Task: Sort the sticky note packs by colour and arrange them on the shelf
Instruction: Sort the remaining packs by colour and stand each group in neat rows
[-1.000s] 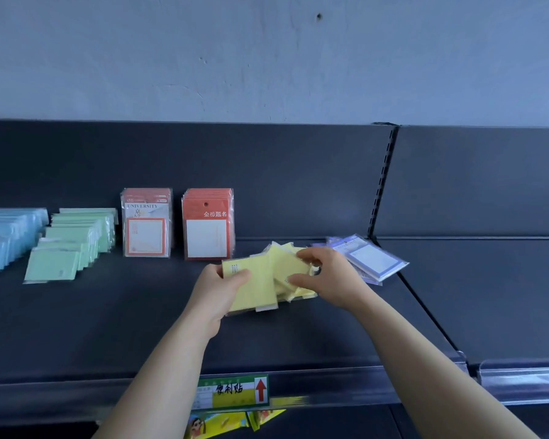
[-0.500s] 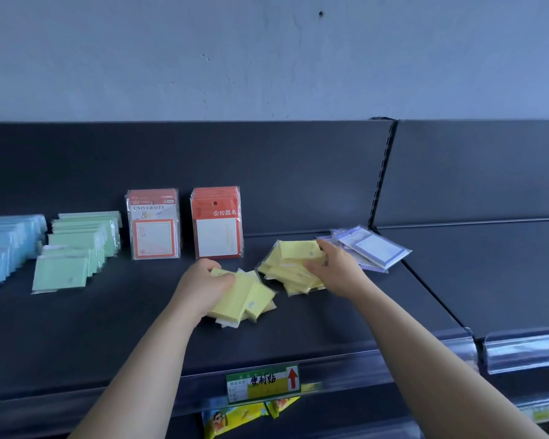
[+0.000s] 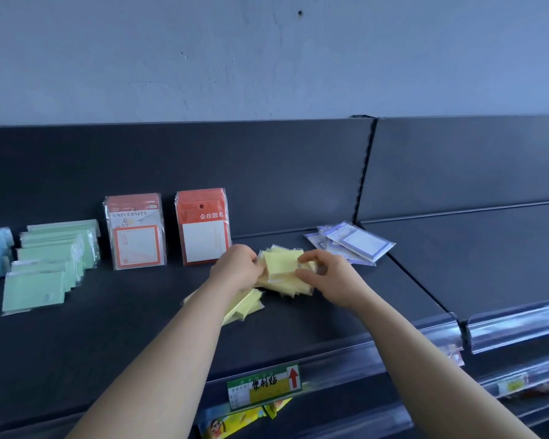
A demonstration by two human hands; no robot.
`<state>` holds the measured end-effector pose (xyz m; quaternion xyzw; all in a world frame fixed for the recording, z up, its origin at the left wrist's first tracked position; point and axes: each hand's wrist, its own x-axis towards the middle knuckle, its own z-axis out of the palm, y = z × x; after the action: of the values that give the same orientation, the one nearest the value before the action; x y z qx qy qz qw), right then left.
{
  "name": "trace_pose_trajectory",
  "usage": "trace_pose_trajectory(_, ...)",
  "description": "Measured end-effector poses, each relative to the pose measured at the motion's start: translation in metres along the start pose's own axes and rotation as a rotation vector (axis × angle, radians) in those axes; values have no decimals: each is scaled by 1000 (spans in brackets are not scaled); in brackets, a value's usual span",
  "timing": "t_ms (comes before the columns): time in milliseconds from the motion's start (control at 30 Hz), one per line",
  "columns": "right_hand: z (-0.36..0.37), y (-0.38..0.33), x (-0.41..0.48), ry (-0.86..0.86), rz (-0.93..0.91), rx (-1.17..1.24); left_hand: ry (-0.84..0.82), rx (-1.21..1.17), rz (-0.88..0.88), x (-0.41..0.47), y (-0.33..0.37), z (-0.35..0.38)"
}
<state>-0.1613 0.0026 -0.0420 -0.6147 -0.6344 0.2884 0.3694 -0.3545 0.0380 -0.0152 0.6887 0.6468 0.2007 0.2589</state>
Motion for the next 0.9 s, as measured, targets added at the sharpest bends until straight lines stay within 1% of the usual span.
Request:
trace_pose_trajectory(67, 1, 0, 0, 5, 1, 26, -66, -75, 2, 1, -1, -1)
trace_pose_trajectory(133, 1, 1, -1, -24, -4, 44, -98, -147, 31, -1, -2, -4)
trace_pose_trajectory(267, -6, 8, -3, -90, 19, 122, -95, -179, 58, -11, -3, -11)
trace_pose_trajectory(400, -21, 15, -5, -88, 42, 47, 29, -182, 25, -18, -11, -19)
trace_pose_trajectory(500, -29, 15, -7, -181, 56, 50, 158, -199, -5, -20, -18, -21)
trace_pose_trajectory(600, -37, 8, -10, -264, 80, -52, 311, -299, -52, -21, -26, -22)
trace_pose_trajectory(633, -38, 6, -10, -249, 80, -85, 355, -343, -74, -22, -28, -22)
trace_pose_trajectory(667, -37, 5, -9, -197, 76, -110, 395, -387, -97, -23, -29, -22)
trace_pose_trajectory(767, -26, -1, 0, 20, 68, -152, 478, -501, -129, -27, -33, -20)
trace_pose_trajectory(833, -15, -5, 11, 33, 76, -231, 509, -549, -135, -29, -34, -20)
trace_pose_trajectory(900, -5, -11, 19, -12, 118, -318, 519, -568, -155, -33, -34, -21)
